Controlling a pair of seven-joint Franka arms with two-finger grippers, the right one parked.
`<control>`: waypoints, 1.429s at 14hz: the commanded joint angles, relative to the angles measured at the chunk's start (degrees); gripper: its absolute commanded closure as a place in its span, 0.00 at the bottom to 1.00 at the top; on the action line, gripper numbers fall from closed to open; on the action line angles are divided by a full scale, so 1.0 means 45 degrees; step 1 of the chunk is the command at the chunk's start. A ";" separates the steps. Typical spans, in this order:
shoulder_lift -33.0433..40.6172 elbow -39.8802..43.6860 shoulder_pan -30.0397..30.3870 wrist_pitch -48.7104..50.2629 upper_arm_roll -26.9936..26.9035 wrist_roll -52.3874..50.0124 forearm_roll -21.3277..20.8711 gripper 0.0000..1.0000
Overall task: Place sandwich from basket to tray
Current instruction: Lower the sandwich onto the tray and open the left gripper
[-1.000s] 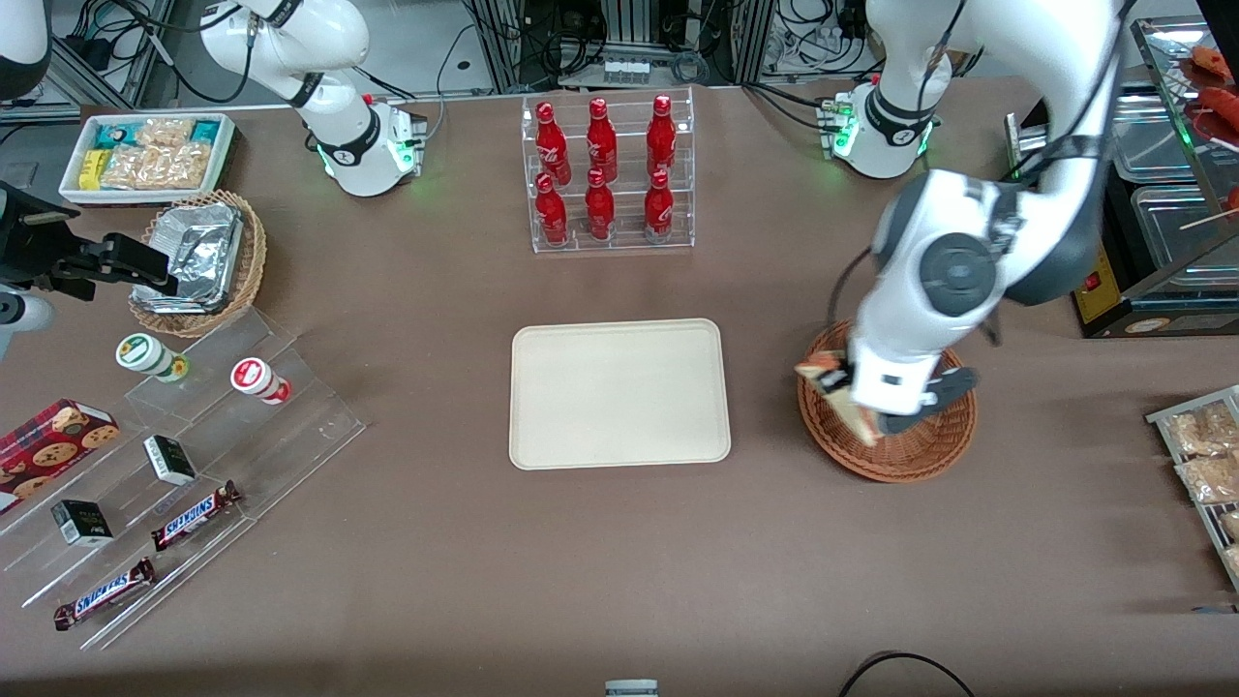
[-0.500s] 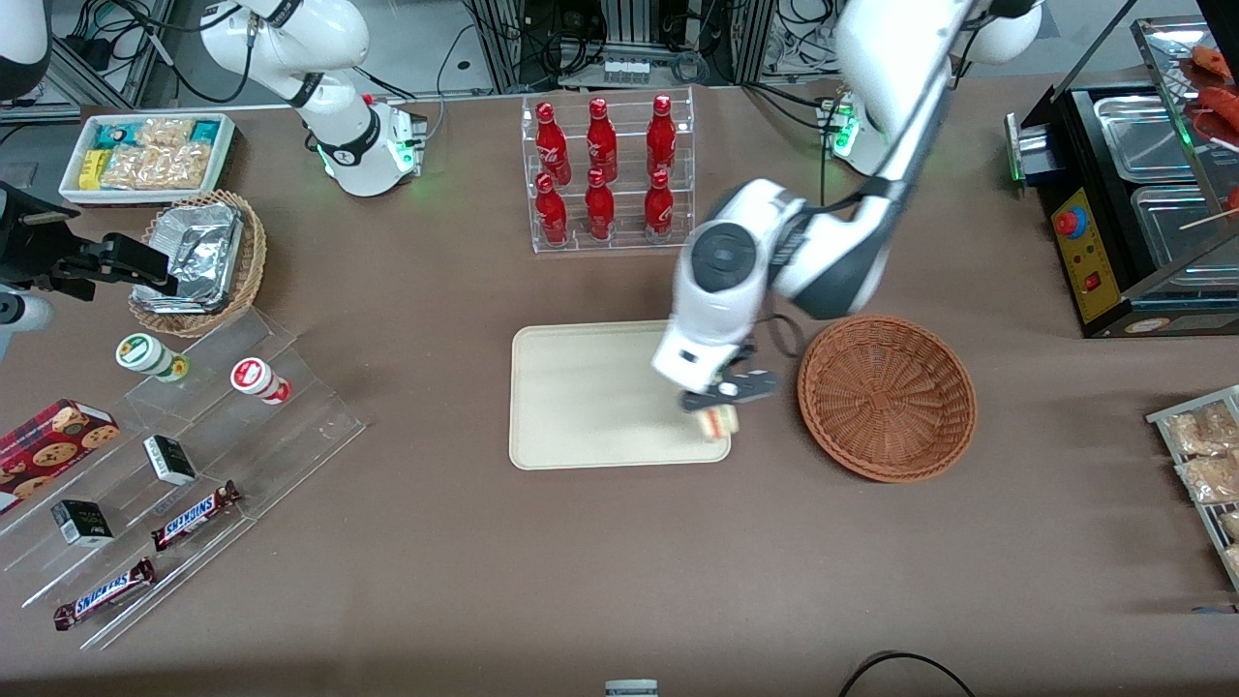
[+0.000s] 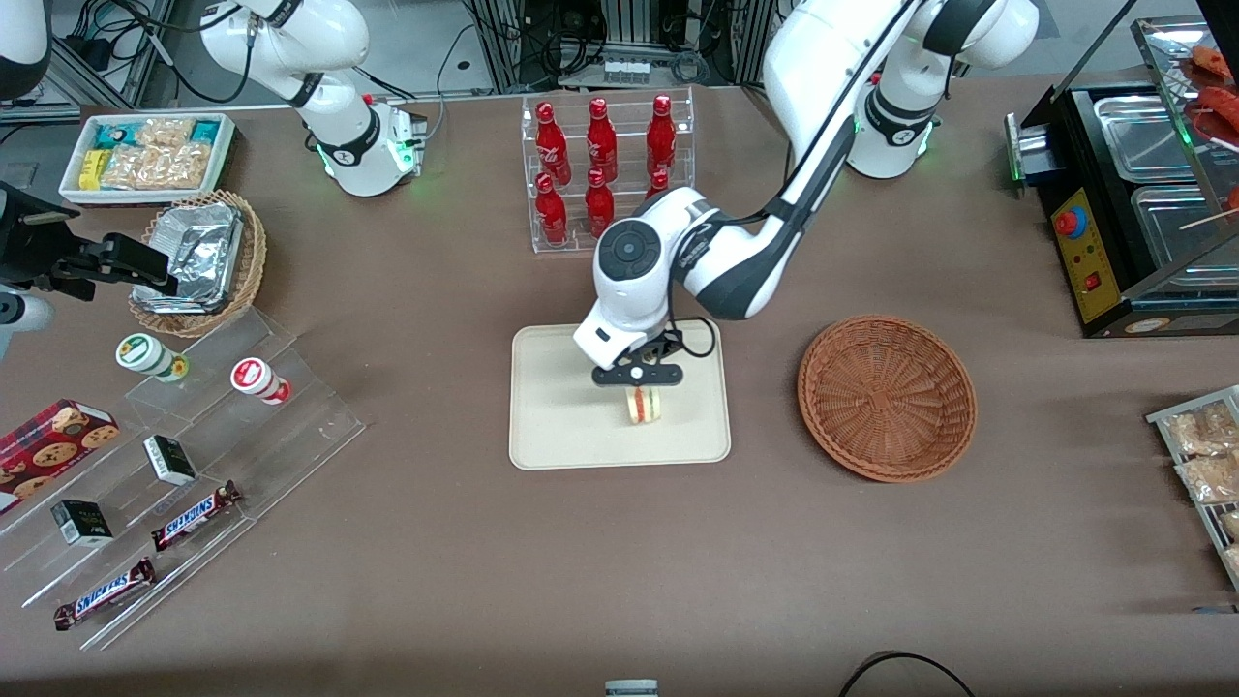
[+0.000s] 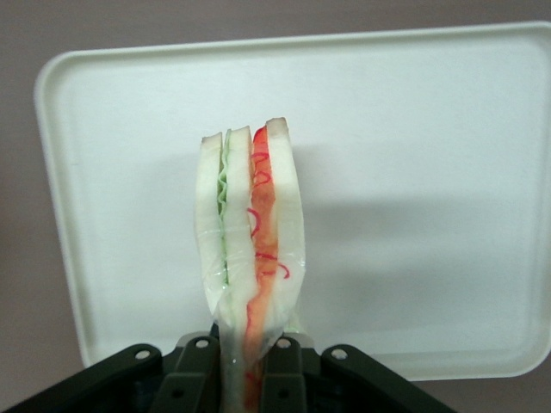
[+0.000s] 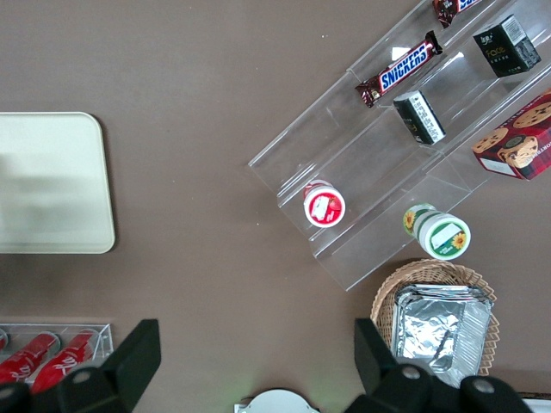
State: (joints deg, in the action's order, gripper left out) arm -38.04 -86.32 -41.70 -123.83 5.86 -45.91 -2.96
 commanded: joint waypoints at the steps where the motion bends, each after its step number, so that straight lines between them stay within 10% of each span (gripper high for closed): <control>1: -0.0589 0.0471 -0.0107 -0.0975 0.0085 0.0320 -0.0083 1.00; 8: -0.1390 0.0491 -0.0225 -0.1407 0.0085 0.0301 -0.0162 0.91; 10: -0.1488 0.0491 -0.0225 -0.1407 0.0085 0.0320 -0.0200 0.08; 11: -0.1411 0.0510 -0.0206 -0.1407 0.0065 0.0282 -0.0181 0.01; 20: 0.1224 0.0412 -0.0069 0.0912 0.0007 -0.1613 -0.0044 0.00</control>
State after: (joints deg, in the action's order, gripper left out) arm -36.32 -83.44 -41.86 -123.58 6.45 -51.02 -3.05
